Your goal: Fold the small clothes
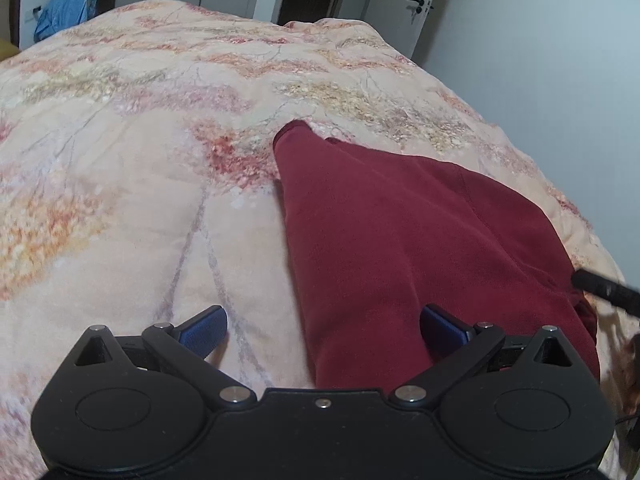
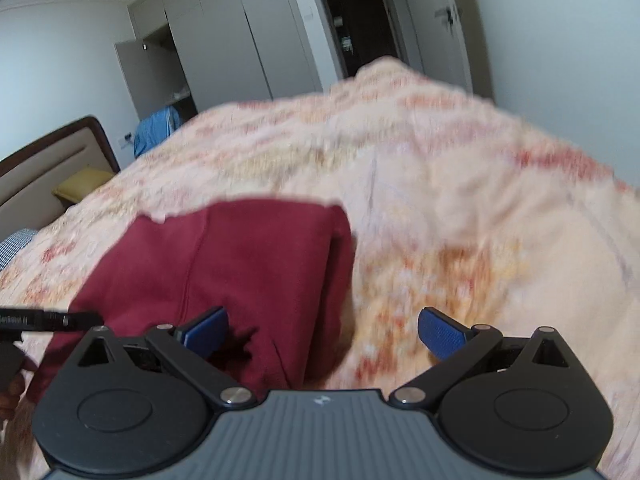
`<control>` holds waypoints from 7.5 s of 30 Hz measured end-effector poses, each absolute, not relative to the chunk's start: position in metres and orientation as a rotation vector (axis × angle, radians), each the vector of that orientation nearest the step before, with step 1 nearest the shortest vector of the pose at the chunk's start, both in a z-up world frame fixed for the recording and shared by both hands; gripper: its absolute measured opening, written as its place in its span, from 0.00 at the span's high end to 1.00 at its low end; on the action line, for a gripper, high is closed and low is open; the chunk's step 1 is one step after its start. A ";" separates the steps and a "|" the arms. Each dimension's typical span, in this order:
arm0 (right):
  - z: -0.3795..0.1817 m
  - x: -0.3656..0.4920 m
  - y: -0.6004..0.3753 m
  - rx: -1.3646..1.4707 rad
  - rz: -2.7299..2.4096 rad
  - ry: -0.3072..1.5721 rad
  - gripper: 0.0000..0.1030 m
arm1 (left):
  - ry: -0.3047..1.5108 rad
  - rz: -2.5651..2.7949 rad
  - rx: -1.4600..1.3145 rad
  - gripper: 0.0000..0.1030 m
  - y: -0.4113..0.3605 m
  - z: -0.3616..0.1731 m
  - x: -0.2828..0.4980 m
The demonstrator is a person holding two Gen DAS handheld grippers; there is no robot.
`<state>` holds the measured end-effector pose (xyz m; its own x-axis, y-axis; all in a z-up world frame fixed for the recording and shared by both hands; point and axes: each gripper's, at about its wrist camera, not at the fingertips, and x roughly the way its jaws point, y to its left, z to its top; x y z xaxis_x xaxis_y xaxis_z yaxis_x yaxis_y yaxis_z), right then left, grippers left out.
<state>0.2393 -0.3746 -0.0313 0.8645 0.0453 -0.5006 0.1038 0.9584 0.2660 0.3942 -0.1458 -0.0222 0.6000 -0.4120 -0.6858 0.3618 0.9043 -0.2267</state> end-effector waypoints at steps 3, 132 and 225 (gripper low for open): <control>-0.027 0.257 -0.380 0.335 -0.032 0.512 0.00 | 0.798 -0.447 -0.036 0.00 -0.151 -0.017 0.399; 0.054 -0.028 -0.141 0.073 0.126 0.078 0.00 | 0.337 -0.053 -0.070 0.01 0.012 0.074 0.041; -0.012 -0.069 -0.141 0.071 0.045 0.128 0.00 | 0.381 -0.033 -0.046 0.01 0.017 0.014 -0.006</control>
<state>-0.0688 -0.1412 -0.0123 0.9908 0.0497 -0.1258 -0.0407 0.9965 0.0732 -0.0056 0.0167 0.0140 0.9276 -0.0407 -0.3714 0.0235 0.9984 -0.0507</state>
